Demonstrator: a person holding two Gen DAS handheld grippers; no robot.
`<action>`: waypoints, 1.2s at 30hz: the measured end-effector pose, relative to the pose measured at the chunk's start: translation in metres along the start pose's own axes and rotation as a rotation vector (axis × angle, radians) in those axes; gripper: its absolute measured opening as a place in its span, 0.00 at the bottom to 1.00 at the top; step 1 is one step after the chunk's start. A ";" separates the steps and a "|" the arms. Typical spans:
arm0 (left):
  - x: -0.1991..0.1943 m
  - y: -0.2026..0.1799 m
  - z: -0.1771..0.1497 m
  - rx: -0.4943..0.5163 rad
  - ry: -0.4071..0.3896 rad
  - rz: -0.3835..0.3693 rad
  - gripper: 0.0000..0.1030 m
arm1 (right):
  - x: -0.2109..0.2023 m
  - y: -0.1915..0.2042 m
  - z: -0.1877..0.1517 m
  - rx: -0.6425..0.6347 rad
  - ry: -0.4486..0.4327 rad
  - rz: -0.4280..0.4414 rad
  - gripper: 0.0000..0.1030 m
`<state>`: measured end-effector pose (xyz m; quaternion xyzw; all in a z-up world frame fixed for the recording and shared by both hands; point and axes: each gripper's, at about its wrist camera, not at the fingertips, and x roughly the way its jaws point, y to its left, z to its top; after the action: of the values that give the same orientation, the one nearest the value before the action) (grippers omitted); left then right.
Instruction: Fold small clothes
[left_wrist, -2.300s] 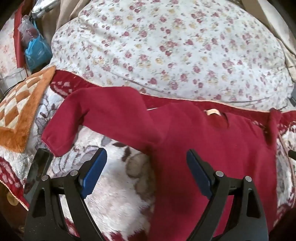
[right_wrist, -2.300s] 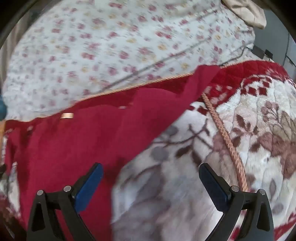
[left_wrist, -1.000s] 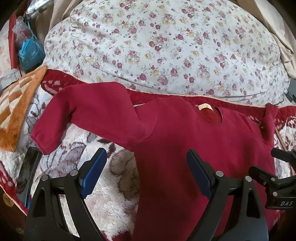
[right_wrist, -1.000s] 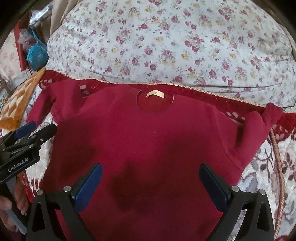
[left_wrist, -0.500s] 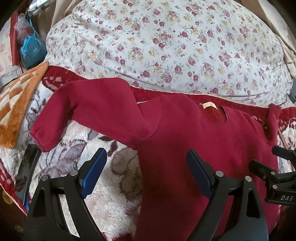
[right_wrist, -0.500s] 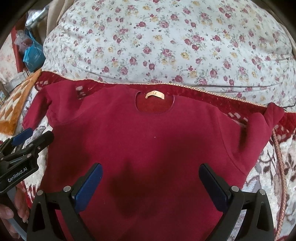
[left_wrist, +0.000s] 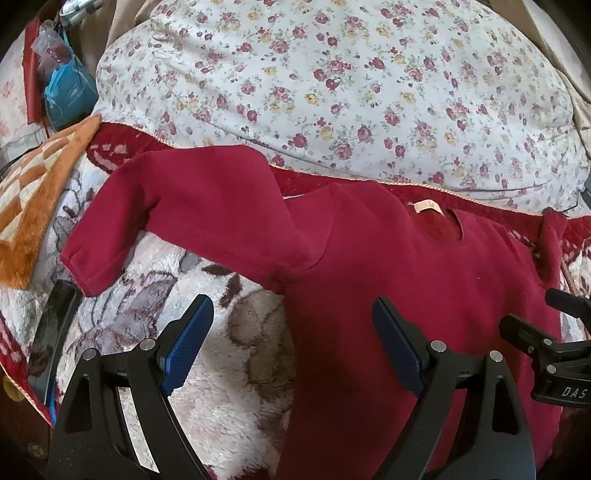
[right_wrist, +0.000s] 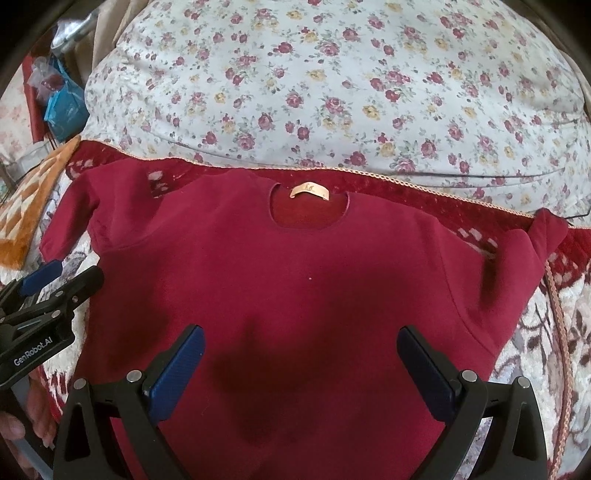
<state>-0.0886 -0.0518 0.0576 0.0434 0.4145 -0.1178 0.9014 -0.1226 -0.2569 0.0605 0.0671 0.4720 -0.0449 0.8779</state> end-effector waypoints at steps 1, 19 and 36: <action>0.001 0.001 0.000 -0.001 0.002 0.002 0.85 | 0.001 0.000 0.000 -0.001 0.001 0.002 1.00; 0.008 0.023 0.002 -0.050 0.022 0.024 0.85 | 0.011 0.016 0.005 -0.027 0.007 0.022 1.00; 0.015 0.157 0.019 -0.295 0.039 0.287 0.85 | 0.023 0.021 0.008 -0.003 0.039 0.100 1.00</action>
<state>-0.0258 0.0947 0.0556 -0.0281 0.4343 0.0745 0.8972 -0.1004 -0.2380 0.0468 0.0901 0.4851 0.0009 0.8698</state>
